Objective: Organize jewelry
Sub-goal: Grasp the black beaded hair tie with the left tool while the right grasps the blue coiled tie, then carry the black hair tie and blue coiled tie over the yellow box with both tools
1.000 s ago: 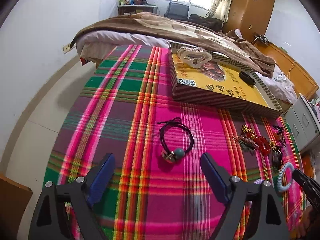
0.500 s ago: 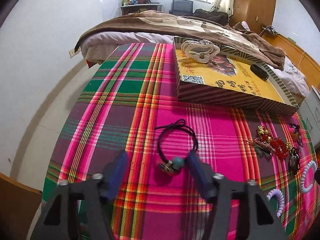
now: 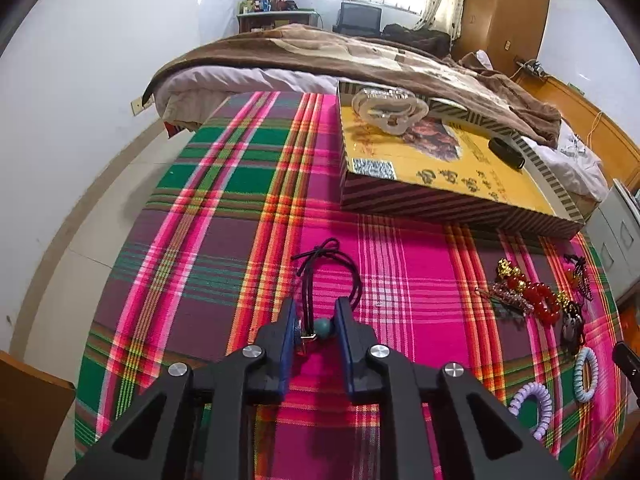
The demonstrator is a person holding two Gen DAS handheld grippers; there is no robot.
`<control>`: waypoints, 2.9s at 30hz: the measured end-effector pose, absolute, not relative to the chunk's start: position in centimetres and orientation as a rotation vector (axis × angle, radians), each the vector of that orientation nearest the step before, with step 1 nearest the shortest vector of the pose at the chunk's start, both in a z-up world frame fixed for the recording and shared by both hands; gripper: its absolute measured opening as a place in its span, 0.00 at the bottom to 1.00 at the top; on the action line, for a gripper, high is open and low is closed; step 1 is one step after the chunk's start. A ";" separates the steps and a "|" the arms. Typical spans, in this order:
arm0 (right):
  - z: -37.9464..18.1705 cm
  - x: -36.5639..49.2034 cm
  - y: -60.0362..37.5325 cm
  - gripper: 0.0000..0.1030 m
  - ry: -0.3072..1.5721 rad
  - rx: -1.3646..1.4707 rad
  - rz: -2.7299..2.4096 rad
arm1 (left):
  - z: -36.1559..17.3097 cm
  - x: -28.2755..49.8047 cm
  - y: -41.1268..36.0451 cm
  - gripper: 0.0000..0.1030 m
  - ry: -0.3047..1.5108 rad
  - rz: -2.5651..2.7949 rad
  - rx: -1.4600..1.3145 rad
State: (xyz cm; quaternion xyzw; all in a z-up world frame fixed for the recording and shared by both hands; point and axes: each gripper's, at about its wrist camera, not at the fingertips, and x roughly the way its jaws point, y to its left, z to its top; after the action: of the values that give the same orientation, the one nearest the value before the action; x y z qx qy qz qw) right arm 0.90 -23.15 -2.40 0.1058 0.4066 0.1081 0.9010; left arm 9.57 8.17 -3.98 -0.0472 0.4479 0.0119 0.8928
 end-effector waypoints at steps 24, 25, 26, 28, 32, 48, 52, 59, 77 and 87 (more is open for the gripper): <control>-4.6 1.9 -22.0 0.09 0.926 0.116 0.190 | -4.4 9.6 8.7 0.09 0.929 0.036 -0.146; -4.4 1.9 -21.9 0.09 0.920 0.118 0.194 | -4.5 9.6 8.6 0.09 0.929 0.034 -0.142; -4.2 1.8 -21.9 0.09 0.913 0.119 0.198 | -4.5 9.6 8.4 0.08 0.929 0.025 -0.138; -3.8 1.8 -21.9 0.09 0.899 0.120 0.204 | -4.3 9.5 8.3 0.07 0.923 0.015 -0.141; -2.8 1.7 -22.0 0.09 0.871 0.130 0.213 | -3.2 9.2 8.3 0.06 0.898 -0.001 -0.141; 1.9 5.9 -23.5 0.09 0.757 0.149 0.218 | 2.7 10.8 6.2 0.06 0.795 -0.107 -0.116; 3.0 8.0 -23.9 0.09 0.737 0.151 0.213 | 3.5 12.7 5.4 0.06 0.781 -0.136 -0.113; 3.3 13.1 -24.6 0.09 0.747 0.165 0.196 | 4.1 16.5 4.2 0.06 0.776 -0.185 -0.125; -1.6 25.4 -24.0 0.09 0.900 0.107 0.155 | -0.7 26.4 1.8 0.07 0.884 -0.210 -0.114; -4.1 27.7 -24.1 0.09 0.968 0.080 0.131 | -3.6 28.2 2.5 0.07 0.952 -0.156 -0.099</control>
State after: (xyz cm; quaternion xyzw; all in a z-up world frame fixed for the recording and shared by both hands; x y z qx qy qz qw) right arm 27.66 -24.12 -4.13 0.0385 0.4650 0.0627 0.8823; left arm 28.20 2.49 -3.60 -0.0474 0.4575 -0.0750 0.8848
